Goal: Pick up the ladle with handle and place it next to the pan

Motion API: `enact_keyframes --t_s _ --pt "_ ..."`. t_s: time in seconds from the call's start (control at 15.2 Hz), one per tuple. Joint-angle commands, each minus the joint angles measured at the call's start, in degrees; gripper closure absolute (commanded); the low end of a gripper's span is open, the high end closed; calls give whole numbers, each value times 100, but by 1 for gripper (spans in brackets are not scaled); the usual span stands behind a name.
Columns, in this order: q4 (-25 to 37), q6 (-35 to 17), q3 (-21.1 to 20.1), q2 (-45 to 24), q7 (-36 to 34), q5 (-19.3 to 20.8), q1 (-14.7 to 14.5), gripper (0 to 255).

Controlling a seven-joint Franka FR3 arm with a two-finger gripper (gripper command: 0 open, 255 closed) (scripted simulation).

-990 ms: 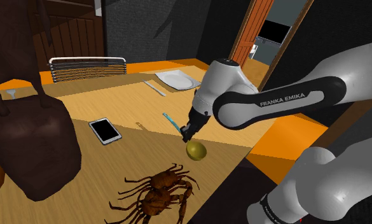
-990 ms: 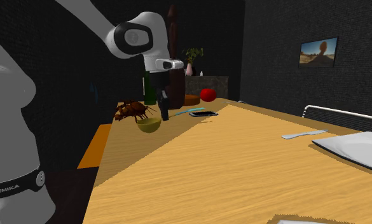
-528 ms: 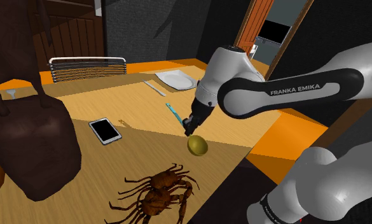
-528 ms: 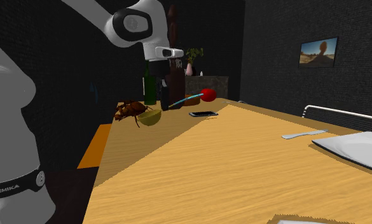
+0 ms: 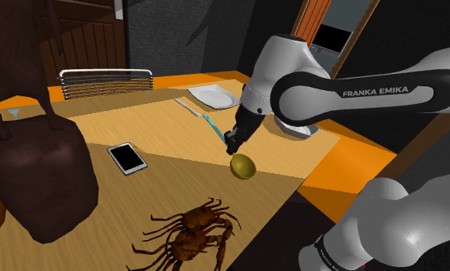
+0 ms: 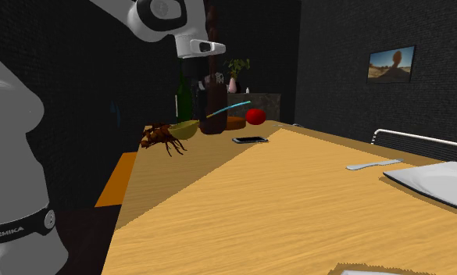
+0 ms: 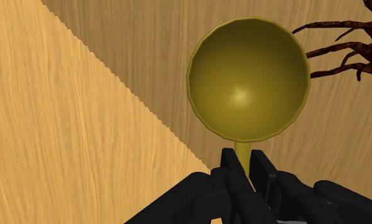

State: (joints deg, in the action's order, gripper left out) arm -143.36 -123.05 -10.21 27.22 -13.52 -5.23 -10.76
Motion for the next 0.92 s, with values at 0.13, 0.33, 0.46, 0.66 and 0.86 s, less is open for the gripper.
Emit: enact_keyframes --t_s 0.13,0.33,0.46,0.66,0.86 --pt "247 329 22 79 -1 11 4 255" --pt "433 566 39 130 -1 20 8 255" --pt "521 538 245 3 268 106 131 255" --pt "703 499 544 -232 665 222 306 255" --pt "944 470 831 -514 1055 313 469 255"
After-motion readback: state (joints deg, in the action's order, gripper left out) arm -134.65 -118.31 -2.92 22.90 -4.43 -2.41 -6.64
